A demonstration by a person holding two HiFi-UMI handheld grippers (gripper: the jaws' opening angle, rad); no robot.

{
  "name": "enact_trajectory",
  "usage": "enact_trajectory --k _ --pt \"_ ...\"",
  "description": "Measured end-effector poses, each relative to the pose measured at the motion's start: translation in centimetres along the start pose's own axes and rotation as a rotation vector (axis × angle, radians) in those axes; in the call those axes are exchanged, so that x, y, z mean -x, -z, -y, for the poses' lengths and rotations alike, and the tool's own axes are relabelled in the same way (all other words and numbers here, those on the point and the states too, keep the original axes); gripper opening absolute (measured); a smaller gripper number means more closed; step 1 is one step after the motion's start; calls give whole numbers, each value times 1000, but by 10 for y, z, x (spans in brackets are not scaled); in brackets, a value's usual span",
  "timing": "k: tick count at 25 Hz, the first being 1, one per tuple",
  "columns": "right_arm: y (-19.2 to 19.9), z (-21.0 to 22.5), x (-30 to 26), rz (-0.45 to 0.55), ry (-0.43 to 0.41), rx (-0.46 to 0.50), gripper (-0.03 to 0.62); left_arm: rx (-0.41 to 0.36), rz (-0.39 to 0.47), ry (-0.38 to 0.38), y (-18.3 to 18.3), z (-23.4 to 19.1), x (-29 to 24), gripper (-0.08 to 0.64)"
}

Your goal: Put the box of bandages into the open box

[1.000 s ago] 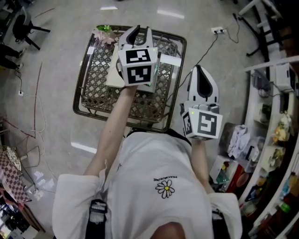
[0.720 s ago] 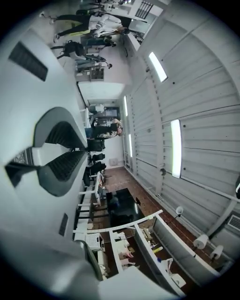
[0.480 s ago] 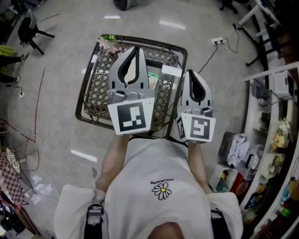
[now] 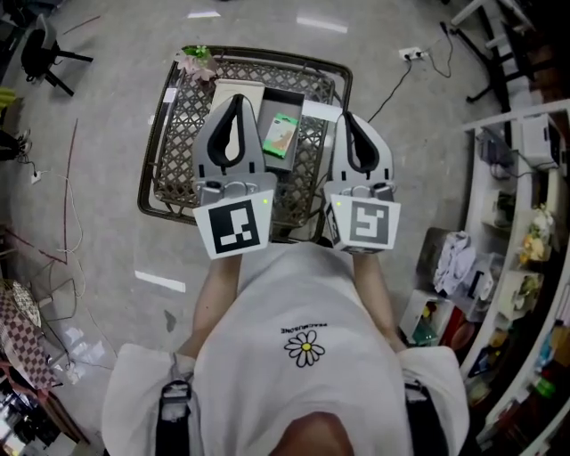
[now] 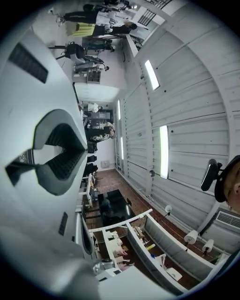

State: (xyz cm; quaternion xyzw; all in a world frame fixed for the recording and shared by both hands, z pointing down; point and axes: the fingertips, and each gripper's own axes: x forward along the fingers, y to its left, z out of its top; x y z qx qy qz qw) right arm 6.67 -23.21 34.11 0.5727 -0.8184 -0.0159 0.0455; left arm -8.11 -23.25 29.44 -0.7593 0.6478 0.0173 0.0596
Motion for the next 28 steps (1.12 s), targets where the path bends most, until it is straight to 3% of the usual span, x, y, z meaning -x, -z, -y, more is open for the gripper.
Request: enact_trajectory --k 9,20,28 --pt "9 1 4 -25 11 8 31 -19 -8 -1 5 2 -2 17" --pt "6 6 7 -21 26 5 31 17 -12 -2 10 2 -5 17" --pt "8 7 8 -24 28 50 31 16 -25 6 16 6 -3 17"
